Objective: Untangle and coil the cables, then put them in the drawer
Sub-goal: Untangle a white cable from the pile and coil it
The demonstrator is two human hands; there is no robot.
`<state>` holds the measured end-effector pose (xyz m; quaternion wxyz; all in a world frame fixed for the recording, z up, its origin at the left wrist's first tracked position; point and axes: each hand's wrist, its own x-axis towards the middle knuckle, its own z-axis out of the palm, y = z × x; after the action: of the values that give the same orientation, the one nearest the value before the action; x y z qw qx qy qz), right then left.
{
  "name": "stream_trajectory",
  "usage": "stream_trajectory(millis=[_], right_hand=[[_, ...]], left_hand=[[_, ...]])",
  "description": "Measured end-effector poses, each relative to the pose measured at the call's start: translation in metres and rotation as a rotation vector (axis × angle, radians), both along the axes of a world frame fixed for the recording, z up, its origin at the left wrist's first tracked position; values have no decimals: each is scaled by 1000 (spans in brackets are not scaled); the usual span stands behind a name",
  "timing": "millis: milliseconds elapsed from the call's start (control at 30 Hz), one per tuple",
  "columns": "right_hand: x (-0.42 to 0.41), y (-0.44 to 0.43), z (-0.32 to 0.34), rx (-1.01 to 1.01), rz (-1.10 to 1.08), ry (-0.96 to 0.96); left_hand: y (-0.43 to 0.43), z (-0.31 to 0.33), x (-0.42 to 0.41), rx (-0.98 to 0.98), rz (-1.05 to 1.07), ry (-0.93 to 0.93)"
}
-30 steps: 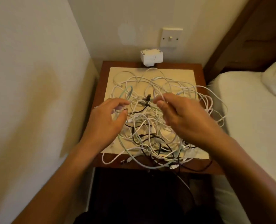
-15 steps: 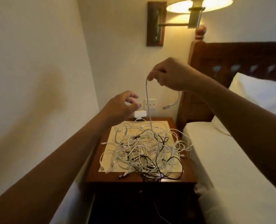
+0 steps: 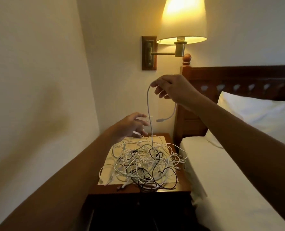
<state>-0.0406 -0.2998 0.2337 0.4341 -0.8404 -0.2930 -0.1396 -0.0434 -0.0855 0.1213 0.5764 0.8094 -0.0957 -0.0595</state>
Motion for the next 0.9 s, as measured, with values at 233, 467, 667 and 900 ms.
stream_trajectory(millis=[233,467,667,900], right_hand=[[34,-20,-7,177,62,121],[92,-27,-85,-214,-198,177],[77,15,-221,-424,-168,474],[84,36,-283,-353,-266,332]], left_hand=[[-5,2,4,118,39,-211],[29,41,32,-87,277,-335],[35,35,32,-156,304,-313],[81,55,23,-178,486,-381]])
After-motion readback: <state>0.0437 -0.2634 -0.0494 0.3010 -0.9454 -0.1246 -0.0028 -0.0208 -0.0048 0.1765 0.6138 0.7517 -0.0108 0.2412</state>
